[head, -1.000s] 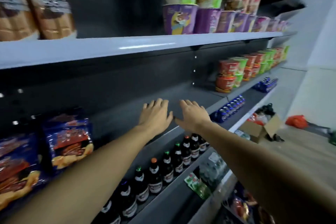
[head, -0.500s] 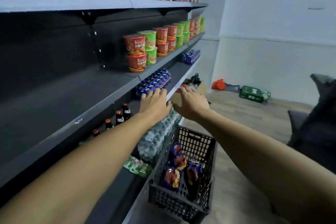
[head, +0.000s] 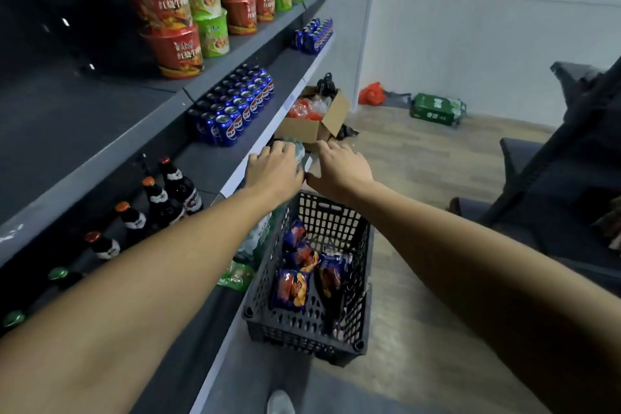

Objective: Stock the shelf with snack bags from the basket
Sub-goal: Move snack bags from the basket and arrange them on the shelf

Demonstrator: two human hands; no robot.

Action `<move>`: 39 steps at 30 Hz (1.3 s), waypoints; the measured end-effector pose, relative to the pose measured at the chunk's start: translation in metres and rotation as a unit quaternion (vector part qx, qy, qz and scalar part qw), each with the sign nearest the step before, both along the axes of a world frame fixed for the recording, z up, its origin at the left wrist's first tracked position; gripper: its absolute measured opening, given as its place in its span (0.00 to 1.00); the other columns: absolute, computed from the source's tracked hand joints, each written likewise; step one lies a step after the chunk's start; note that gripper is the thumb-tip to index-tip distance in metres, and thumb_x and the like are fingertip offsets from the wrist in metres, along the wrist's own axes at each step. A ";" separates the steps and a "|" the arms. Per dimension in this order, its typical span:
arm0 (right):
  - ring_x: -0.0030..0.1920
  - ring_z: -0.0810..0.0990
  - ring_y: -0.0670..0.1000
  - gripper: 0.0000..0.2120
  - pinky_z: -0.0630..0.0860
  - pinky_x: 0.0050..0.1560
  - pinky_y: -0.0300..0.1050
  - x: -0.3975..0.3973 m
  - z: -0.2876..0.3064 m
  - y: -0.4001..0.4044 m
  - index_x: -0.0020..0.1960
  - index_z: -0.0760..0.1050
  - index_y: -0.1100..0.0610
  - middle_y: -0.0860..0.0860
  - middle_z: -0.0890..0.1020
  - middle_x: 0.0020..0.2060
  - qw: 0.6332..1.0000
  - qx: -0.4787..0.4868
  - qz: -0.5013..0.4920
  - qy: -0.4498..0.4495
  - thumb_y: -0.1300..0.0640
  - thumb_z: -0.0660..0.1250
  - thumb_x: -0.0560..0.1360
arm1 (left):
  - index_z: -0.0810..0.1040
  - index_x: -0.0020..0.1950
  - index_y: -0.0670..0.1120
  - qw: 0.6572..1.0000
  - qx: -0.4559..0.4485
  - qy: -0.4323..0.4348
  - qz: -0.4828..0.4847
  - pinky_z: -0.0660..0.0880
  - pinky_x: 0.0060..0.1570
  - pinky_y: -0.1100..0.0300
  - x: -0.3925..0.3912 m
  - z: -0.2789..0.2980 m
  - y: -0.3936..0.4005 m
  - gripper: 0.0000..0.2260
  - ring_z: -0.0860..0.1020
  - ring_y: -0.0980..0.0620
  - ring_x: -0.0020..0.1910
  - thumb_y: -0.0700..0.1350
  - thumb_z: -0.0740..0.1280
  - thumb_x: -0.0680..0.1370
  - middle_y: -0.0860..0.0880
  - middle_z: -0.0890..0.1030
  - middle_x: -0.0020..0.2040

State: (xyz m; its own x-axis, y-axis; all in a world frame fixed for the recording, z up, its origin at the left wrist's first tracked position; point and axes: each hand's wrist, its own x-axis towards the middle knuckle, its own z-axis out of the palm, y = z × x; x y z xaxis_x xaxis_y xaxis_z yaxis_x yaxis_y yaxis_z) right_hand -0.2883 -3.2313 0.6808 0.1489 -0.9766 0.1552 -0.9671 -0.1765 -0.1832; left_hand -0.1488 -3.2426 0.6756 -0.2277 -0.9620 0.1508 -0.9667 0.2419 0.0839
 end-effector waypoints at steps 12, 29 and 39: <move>0.68 0.70 0.57 0.29 0.70 0.63 0.56 0.000 -0.117 -0.078 0.73 0.64 0.54 0.53 0.72 0.69 0.996 0.088 -0.029 -0.011 0.44 0.66 0.76 | 0.65 0.70 0.43 0.996 0.084 0.013 -0.031 0.66 0.63 0.45 -0.004 -0.121 -0.078 0.20 0.70 0.42 0.66 0.49 0.59 0.81 0.42 0.70 0.68; 0.67 0.70 0.58 0.29 0.72 0.64 0.56 -0.050 -0.370 -0.101 0.71 0.64 0.54 0.54 0.74 0.67 0.968 0.251 -0.010 -0.028 0.42 0.66 0.75 | 0.68 0.67 0.42 0.962 0.251 0.060 0.083 0.71 0.58 0.46 -0.031 -0.380 -0.082 0.18 0.71 0.42 0.64 0.50 0.59 0.81 0.42 0.71 0.64; 0.68 0.68 0.60 0.30 0.70 0.65 0.57 -0.051 -0.460 -0.103 0.71 0.63 0.56 0.55 0.71 0.68 0.949 0.300 -0.083 -0.050 0.42 0.64 0.76 | 0.68 0.66 0.42 0.939 0.316 0.050 0.130 0.71 0.55 0.47 -0.032 -0.466 -0.078 0.17 0.71 0.40 0.64 0.50 0.59 0.81 0.41 0.71 0.65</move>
